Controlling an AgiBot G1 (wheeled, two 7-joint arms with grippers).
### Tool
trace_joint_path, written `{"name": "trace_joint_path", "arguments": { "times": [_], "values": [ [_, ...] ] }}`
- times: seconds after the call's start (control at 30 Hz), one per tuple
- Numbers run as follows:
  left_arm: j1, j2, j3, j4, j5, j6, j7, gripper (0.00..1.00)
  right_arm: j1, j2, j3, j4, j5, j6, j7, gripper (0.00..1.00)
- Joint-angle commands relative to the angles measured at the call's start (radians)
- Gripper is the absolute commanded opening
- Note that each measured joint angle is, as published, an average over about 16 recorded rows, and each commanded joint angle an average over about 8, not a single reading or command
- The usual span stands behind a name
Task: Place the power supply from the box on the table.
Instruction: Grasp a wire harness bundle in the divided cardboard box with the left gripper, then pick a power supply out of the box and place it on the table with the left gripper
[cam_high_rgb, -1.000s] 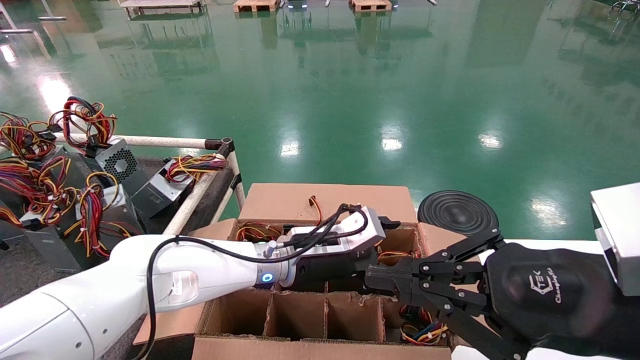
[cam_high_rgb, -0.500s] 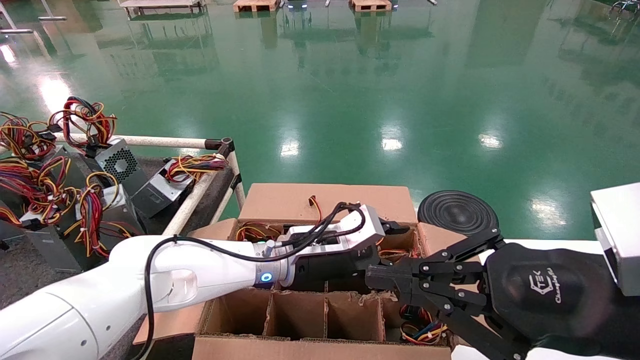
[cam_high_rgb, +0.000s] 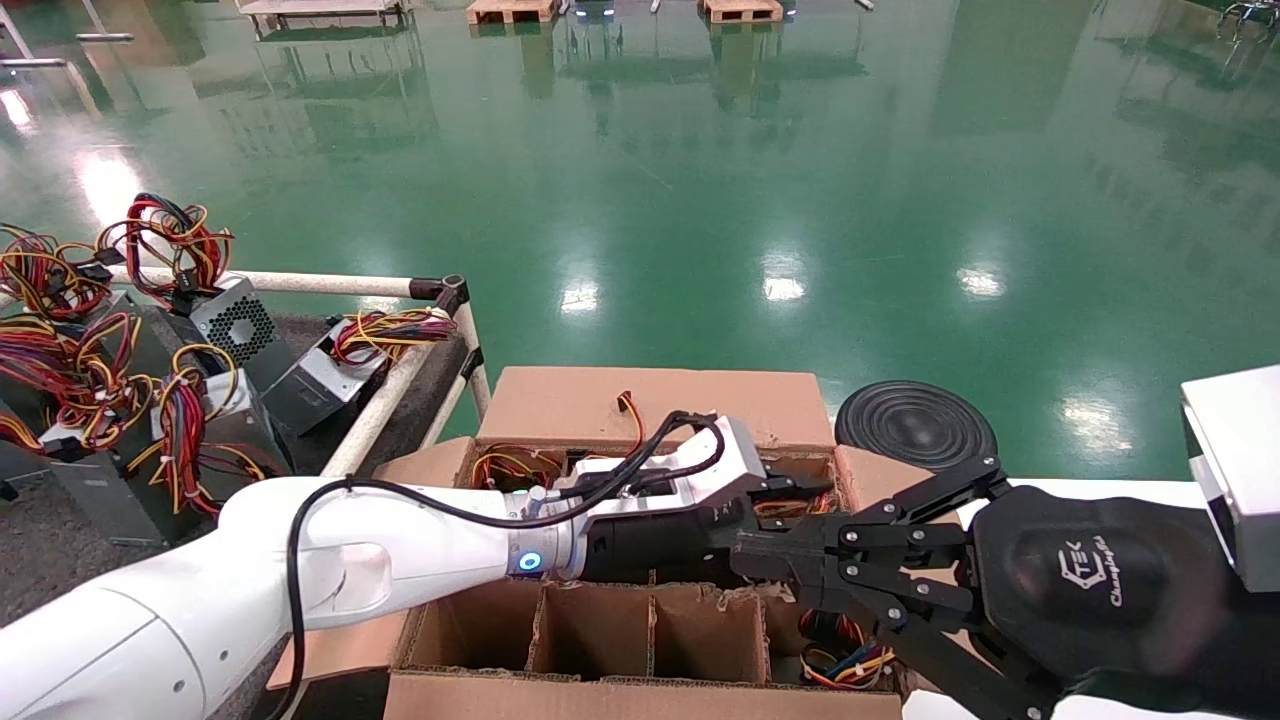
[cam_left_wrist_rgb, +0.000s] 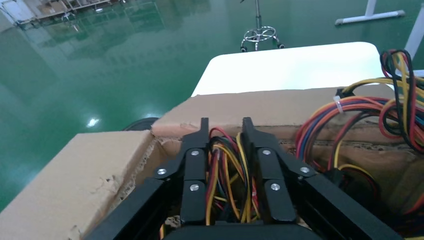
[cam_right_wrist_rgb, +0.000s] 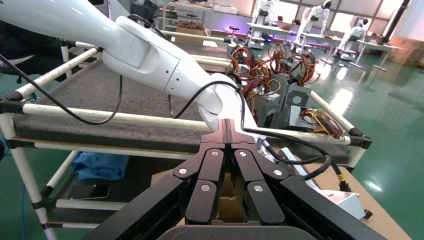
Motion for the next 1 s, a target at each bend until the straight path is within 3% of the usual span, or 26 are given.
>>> {"name": "trace_joint_path", "arguments": {
  "times": [0.03,1.0],
  "values": [
    [0.001,0.002,0.003,0.009,-0.003,0.009,-0.001,0.00,0.000,0.000,0.000,0.000,0.000,0.000,0.000,0.00],
    [-0.016,0.018,-0.029,0.083,-0.053,0.093,0.008,0.00,0.000,0.000,0.000,0.000,0.000,0.000,0.000,0.00]
  ]
}}
